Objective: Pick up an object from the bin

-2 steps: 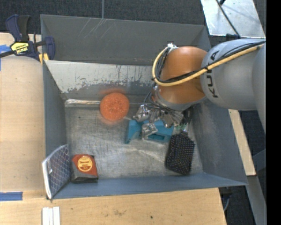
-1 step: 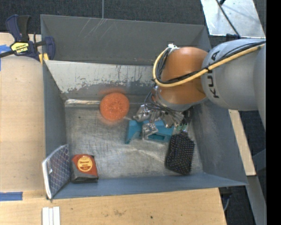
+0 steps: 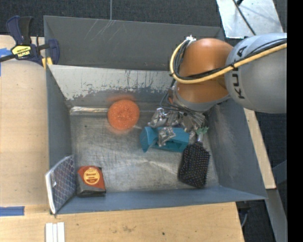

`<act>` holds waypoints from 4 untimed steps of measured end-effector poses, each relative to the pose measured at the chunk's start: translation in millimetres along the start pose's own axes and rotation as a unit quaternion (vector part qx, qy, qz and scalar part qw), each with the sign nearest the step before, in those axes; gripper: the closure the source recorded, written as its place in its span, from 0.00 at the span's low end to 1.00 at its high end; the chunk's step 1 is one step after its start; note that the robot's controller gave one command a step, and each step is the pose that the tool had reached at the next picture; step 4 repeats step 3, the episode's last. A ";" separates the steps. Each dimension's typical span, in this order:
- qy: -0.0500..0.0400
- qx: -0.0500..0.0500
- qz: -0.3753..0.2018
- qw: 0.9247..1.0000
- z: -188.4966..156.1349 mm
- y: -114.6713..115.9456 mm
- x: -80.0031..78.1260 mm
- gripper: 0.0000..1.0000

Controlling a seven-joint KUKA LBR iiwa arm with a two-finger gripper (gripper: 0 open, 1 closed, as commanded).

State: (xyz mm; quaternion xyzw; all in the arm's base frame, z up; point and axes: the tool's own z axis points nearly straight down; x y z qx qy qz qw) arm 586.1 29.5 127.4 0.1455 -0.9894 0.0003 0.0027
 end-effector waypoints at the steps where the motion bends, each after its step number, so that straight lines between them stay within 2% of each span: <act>1: -0.005 0.000 0.013 1.000 -27.8 0.0 -4.6 1.00; 2: -0.001 0.000 0.006 1.000 -26.8 1.0 -1.2 1.00; 3: -0.002 0.000 0.002 1.000 -107.3 -24.5 -12.7 1.00; 4: -0.002 0.000 0.002 1.000 -107.3 -24.5 -12.7 1.00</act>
Offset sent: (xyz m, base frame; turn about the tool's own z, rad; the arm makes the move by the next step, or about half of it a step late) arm -0.0019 0.0012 0.0333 -0.0210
